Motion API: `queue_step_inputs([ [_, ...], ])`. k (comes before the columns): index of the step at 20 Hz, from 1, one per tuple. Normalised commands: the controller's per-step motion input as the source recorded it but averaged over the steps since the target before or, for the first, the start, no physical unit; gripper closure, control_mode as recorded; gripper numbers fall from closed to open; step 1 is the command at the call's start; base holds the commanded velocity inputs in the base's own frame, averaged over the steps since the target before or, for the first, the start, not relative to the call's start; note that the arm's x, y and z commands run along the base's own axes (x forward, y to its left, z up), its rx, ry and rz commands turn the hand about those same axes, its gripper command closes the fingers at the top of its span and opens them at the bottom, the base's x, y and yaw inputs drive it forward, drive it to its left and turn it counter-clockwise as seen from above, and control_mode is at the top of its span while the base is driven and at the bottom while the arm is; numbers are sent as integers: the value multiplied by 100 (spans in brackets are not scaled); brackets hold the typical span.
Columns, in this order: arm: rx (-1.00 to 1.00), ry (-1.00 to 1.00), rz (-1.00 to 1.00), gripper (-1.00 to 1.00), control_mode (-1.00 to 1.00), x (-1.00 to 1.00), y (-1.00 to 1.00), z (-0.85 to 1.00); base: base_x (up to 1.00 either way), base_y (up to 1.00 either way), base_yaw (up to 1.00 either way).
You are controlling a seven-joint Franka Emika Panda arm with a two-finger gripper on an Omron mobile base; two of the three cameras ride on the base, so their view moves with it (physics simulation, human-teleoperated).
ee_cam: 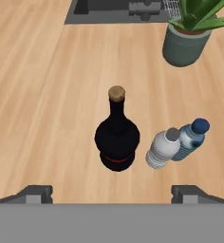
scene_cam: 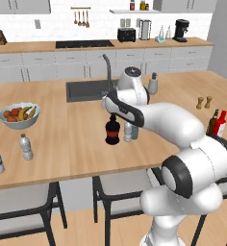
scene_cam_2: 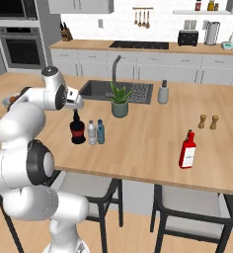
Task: Move the plastic bottles in the middle to the plastics group, and the glass bottles in the middle to the glass group.
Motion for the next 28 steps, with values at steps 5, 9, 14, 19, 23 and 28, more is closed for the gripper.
queue_step_inputs([
  [5, 0, 0, 4, -100, -100, 3, 0, -26, 0, 0, 0],
  [9, 0, 0, 2, -100, -100, 5, 0, -13, 0, 0, 0],
  [14, -3, 0, 2, -100, -100, 21, 0, -20, 0, 0, 0],
  [19, -5, 0, 0, -100, -100, 22, 0, -9, 0, 0, 0],
  [23, 0, 0, 0, -100, -100, 25, 0, -6, 0, 0, 0],
  [28, 0, 0, 1, -100, -100, 28, 0, -18, 0, 0, 0],
])
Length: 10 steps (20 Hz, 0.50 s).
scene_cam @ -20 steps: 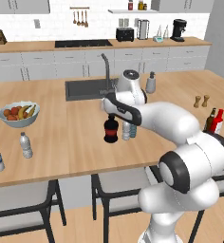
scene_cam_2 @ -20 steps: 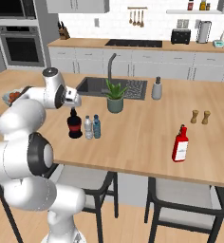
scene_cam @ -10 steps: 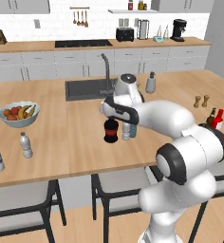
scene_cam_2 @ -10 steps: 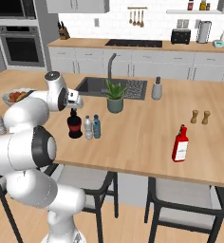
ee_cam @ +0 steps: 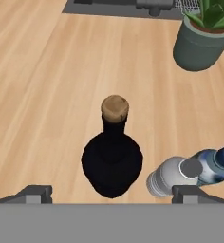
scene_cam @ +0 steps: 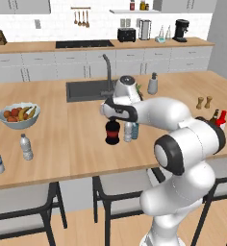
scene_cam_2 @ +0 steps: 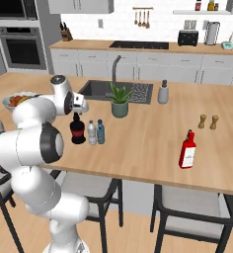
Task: Move the plastic bottles in the middle to the plastics group, and the glass bottles in the middle to the glass group.
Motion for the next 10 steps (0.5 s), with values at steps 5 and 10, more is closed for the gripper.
queue_step_inputs([
  [5, 0, 0, 1, -100, -100, 4, 0, -27, 0, 0, 0],
  [10, 0, 0, 0, -100, -100, 0, 0, -20, 0, 0, 0],
])
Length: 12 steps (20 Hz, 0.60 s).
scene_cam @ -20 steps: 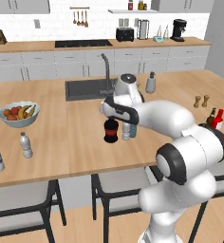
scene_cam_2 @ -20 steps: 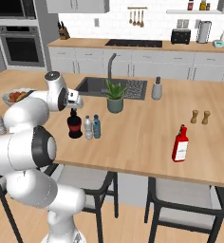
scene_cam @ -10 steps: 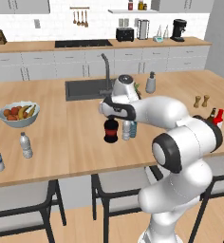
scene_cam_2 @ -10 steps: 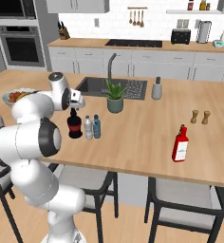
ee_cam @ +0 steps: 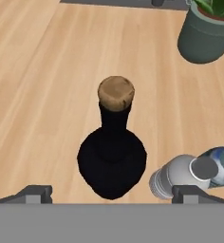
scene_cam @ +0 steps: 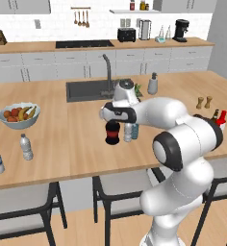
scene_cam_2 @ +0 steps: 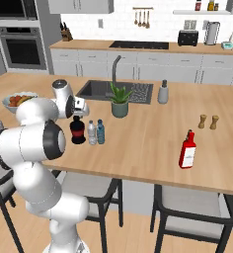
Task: Move the plastic bottles in the middle to the plastics group, and the glass bottles in the middle to the glass group.
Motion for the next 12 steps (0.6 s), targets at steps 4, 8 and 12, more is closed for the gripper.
queue_step_inputs([
  [4, 0, 0, 0, -100, -100, 0, 0, -20, 0, 0, 0],
  [8, 0, -3, 0, -100, -100, 8, 0, 0, 0, 0, 0],
  [12, 0, -1, 0, -100, -100, 14, 0, 0, 0, 0, 0],
])
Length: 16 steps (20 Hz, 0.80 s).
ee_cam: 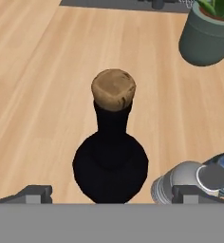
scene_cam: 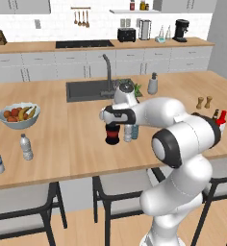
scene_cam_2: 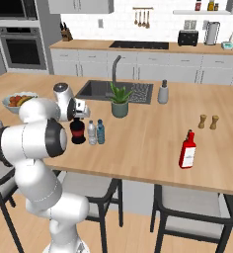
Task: Move the plastic bottles in the middle to the plastics group, and the glass bottles in the middle to the glass group.
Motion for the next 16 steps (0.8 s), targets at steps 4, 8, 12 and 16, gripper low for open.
queue_step_inputs([
  [4, 0, 0, 0, -100, -100, 10, 0, -2, 0, 0, 0],
  [8, 0, 0, 0, -100, -100, 15, 2, -15, 0, 0, 0],
  [12, 0, 0, 0, -100, -100, 4, 1, -17, 0, 0, 0],
  [16, 0, 0, 0, -100, -100, 2, 1, -5, 0, 0, 0],
])
